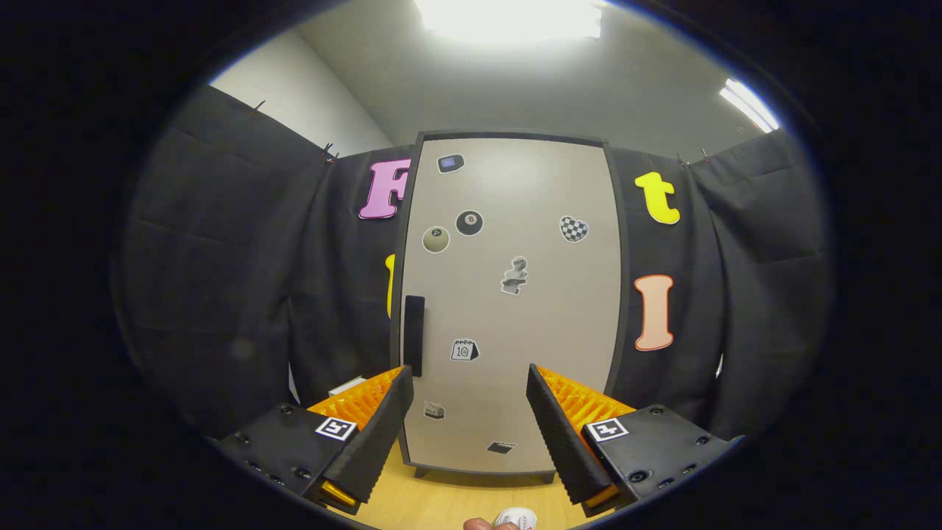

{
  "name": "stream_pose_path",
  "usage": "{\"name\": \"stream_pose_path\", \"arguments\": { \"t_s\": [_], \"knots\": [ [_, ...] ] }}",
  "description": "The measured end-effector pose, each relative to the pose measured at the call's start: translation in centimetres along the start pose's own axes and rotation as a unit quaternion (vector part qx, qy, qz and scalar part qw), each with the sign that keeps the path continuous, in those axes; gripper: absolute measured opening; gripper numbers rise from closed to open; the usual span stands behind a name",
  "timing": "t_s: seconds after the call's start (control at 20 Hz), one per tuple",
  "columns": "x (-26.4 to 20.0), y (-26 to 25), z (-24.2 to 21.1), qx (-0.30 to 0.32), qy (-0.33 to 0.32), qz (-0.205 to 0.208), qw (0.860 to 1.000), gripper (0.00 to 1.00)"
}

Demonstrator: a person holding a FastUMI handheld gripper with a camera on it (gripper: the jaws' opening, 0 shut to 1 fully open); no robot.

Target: Open the shoe cabinet door, grab the shoes and put them into the shoe cabinet, then close the shoe cabinet door.

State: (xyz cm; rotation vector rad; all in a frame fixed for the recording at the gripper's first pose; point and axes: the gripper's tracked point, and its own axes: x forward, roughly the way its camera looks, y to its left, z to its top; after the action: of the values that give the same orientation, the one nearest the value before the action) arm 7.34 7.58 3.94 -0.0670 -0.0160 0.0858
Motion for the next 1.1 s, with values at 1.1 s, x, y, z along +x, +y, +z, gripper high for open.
{"name": "stream_pose_path", "arguments": {
  "t_s": [1.1],
  "knots": [
    [19.9, 8.5, -3.7, -0.011, 0.014, 0.031, 0.999, 0.78]
  ]
}}
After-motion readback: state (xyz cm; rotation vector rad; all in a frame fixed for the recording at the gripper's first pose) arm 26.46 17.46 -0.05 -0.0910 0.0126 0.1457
